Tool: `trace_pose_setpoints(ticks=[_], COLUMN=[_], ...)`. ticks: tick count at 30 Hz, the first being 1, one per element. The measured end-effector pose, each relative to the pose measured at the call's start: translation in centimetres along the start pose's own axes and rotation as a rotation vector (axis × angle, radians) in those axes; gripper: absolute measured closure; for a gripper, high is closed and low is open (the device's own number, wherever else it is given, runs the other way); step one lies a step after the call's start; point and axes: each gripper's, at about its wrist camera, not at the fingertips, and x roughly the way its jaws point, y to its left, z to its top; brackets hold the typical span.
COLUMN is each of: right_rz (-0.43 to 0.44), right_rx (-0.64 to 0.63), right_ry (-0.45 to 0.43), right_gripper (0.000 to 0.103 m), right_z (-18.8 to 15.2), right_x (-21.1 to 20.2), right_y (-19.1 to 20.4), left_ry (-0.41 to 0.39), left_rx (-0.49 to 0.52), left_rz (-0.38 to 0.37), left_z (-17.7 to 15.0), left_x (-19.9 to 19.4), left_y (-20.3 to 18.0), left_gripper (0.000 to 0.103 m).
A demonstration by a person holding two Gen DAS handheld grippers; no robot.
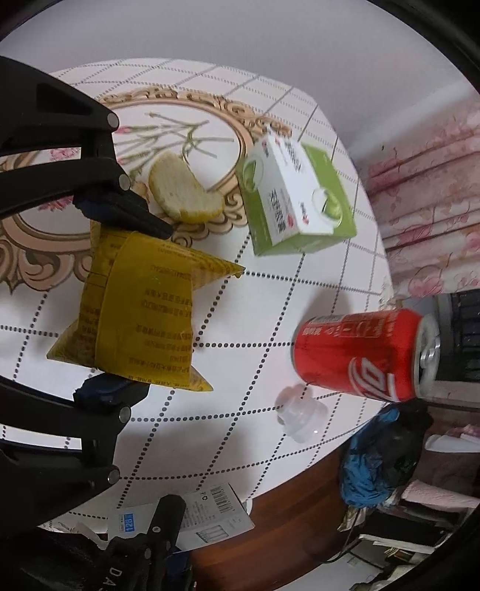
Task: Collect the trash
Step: 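Carry both items over the white bin and open both tools to drop them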
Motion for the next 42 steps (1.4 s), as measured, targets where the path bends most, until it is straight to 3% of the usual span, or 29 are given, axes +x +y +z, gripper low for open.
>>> trace_pose_setpoints(ticks=[12, 19, 24, 28, 34, 42], right_rz=[0.054, 0.067, 0.034, 0.005, 0.032, 0.081], right_rx=[0.004, 0.077, 0.148, 0.223, 0.351, 0.423], right_ry=[-0.135, -0.233, -0.255, -0.224, -0.125, -0.038], right_gripper=[0.064, 0.064, 0.064, 0.064, 0.064, 0.064], right_z=[-1.2, -1.7, -2.6, -3.6, -4.3, -3.9], right_x=[-5.9, -11.1, -13.1, -12.2, -7.2, -0.7], right_y=[-0.9, -6.0, -11.9, -18.1, -26.5, -32.3], left_ry=[-0.11, -0.21, -0.226, -0.167, 0.017, 0.15], left_rx=[-0.052, -0.025, 0.017, 0.04, 0.048, 0.11], left_rz=[-0.019, -0.092, -0.171, -0.263, -0.419, -0.406], left_z=[-0.1, 1.8, 3.4, 4.6, 6.4, 7.7], left_x=[-6.1, -10.9, -11.5, -9.2, -2.9, 3.0], left_y=[-0.5, -4.5, -9.3, -14.5, -22.2, -28.4], left_gripper=[0.041, 0.041, 0.041, 0.041, 0.041, 0.039])
